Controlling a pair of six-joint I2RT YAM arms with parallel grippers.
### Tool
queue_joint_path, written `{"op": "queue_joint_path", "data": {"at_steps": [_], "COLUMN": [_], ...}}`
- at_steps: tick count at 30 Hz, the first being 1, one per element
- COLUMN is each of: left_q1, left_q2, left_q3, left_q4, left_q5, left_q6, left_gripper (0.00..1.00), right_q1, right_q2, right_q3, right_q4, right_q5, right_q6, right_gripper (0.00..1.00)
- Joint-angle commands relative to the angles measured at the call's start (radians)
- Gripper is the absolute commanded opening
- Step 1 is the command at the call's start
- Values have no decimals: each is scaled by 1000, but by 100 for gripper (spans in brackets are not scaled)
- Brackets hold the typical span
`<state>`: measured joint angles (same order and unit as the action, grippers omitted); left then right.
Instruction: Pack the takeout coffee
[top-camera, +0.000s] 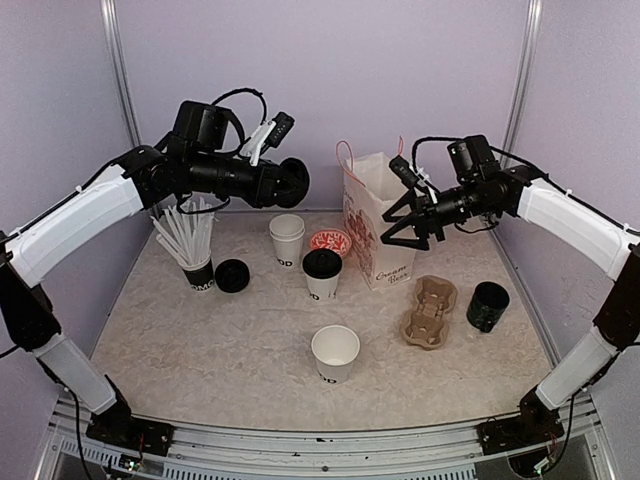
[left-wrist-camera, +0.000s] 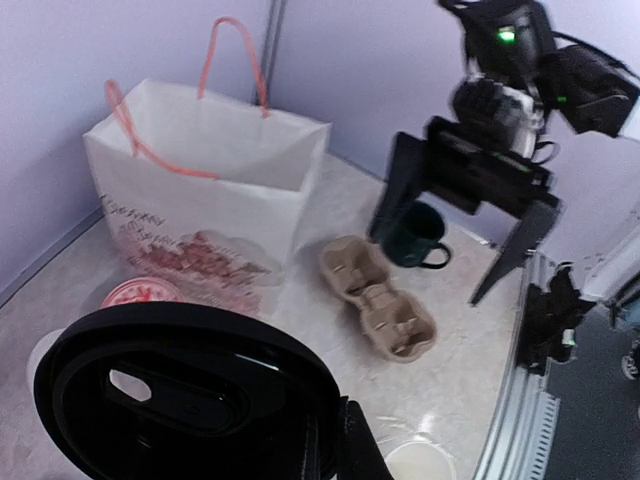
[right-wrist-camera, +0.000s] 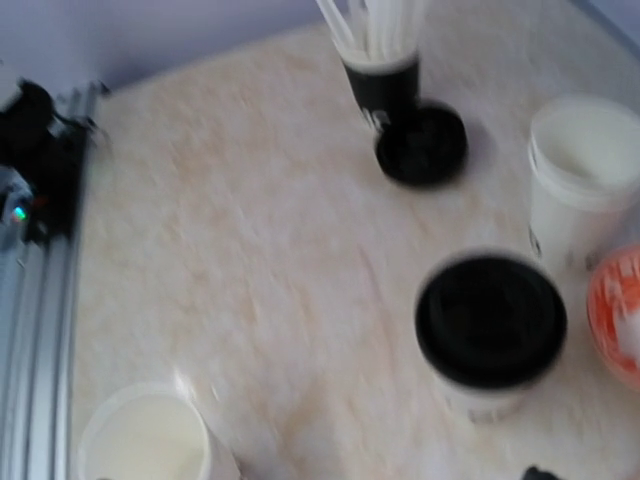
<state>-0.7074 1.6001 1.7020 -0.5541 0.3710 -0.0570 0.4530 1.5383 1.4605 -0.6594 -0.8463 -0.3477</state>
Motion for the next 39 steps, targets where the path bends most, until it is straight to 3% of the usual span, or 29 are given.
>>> {"op": "queue_joint_path", "data": {"at_steps": [1,4,7,14,39], "left_q1": [15,31,41,51,28], "left_q2": [-90,-122,-130,-110,-57], "left_q3": [-210,-331,-396,-441,-436], "left_q4": [428,709,873,1021,1037], "left_q5": [332,446,510,546,551], "left_q6": [-166,-306,-410,-512,-534], "left_gripper": [4,4,4,4,4], "right_q1": [-4,-2,7,80,185], "right_q2": [48,86,129,197,296], "right_q3": [87,148,186,257,352], "right_q4": [77,159,260,344,427], "right_q5": [-139,-198,-242,-270,-332], "right_q6": [108,208,323,426,553], "right_gripper": [87,90,93,99,99]}}
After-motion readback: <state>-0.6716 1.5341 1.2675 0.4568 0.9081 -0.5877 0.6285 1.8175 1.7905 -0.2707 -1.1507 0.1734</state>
